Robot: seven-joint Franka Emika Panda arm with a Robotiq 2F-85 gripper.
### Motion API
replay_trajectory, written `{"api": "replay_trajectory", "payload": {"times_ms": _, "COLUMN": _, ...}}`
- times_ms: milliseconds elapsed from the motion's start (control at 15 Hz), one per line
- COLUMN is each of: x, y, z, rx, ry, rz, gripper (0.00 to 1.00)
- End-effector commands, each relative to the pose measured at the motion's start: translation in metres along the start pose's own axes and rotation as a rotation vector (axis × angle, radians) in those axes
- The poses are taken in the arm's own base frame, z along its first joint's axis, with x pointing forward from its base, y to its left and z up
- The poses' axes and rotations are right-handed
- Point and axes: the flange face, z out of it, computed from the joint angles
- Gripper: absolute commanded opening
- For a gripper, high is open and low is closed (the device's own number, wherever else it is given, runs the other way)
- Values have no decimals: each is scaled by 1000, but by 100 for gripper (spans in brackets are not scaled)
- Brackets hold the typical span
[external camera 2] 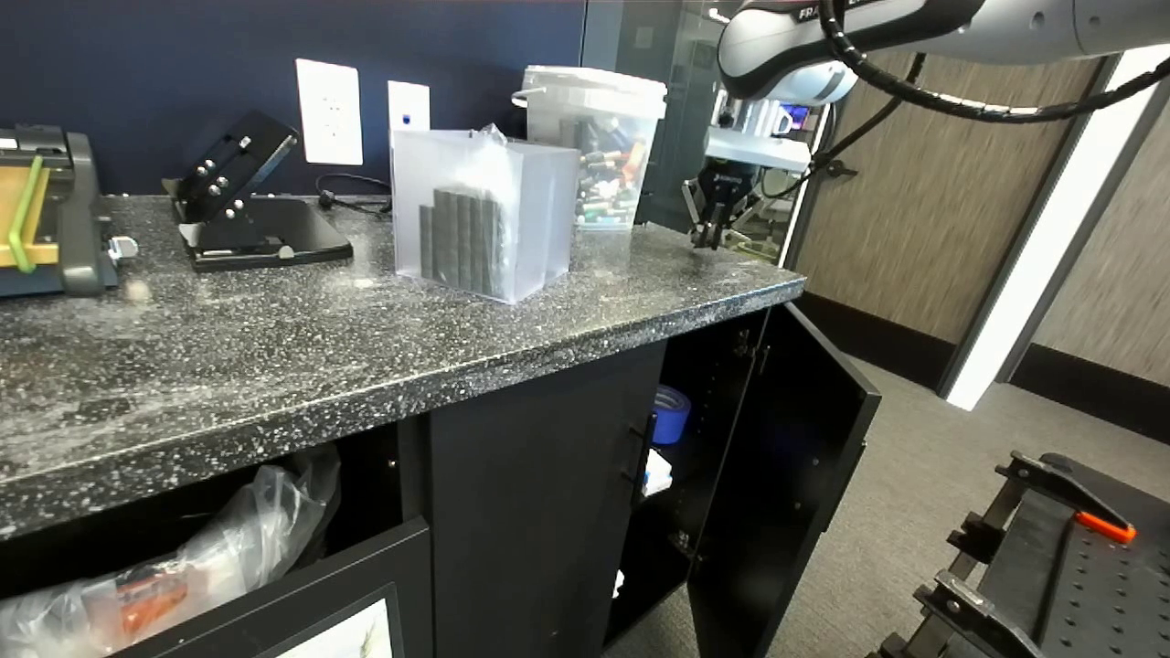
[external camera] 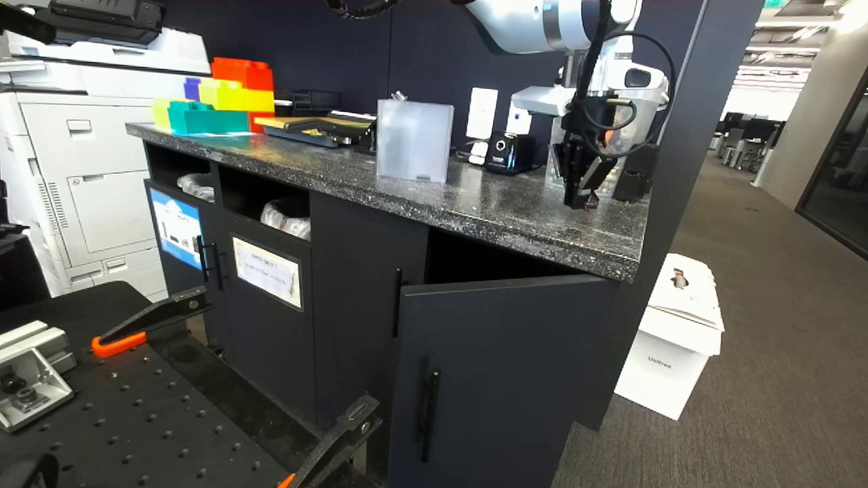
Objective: Move the small black object to the left
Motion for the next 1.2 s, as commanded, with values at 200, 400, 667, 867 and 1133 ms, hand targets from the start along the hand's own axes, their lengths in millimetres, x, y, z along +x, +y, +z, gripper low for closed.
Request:
{"api": "replay_trajectory", "payload": {"times_ms": 200, "x": -20, "y": -57, "z": -94, "rx": 83, "ry": 69, "rz": -184, "gripper": 5}}
{"api": "replay_trajectory", "payload": {"times_ms": 400, "x": -41, "y": -86, "z": -112, "rx": 126, "ry": 59, "rz": -243, "gripper": 5}}
{"api": "replay_trajectory", "payload": {"times_ms": 667, "x": -64, "y": -107, "z": -102, "rx": 128, "ry": 5, "rz": -288, "gripper": 5}}
{"api": "replay_trajectory", "payload": {"times_ms": 867, "x": -80, "y": -116, "z": -86, "rx": 111, "ry": -58, "rz": -353, "gripper": 5}}
{"api": "replay_trajectory", "payload": {"times_ms": 1133, "x": -98, "y": -129, "z": -71, "rx": 130, "ry": -102, "rz": -428, "gripper": 5}}
